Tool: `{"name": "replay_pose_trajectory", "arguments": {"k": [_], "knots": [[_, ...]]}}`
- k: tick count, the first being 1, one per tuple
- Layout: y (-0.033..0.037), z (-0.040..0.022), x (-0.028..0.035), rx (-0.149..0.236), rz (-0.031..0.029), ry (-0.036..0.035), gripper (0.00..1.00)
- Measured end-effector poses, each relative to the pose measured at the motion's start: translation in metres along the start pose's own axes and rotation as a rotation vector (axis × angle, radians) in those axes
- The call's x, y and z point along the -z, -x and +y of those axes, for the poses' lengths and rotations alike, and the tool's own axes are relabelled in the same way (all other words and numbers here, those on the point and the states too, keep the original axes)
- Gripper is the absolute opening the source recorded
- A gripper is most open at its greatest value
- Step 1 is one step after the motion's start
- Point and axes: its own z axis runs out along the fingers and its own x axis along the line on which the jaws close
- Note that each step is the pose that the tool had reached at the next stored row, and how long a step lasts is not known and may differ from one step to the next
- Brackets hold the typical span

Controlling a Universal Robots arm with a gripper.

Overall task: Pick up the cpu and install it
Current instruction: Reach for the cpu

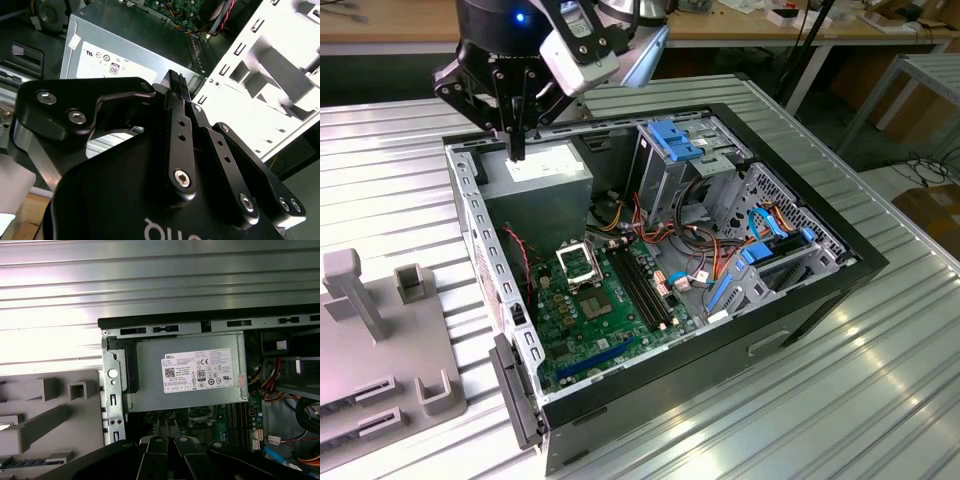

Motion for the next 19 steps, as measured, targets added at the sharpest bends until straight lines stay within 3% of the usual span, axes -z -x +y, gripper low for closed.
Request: {"name": "replay_pose_trajectory", "arguments": {"k": [19], "knots": [[-0.0091,-0.0007,-0.0002,0.000,0.0059,-0.0004,0.11]]}}
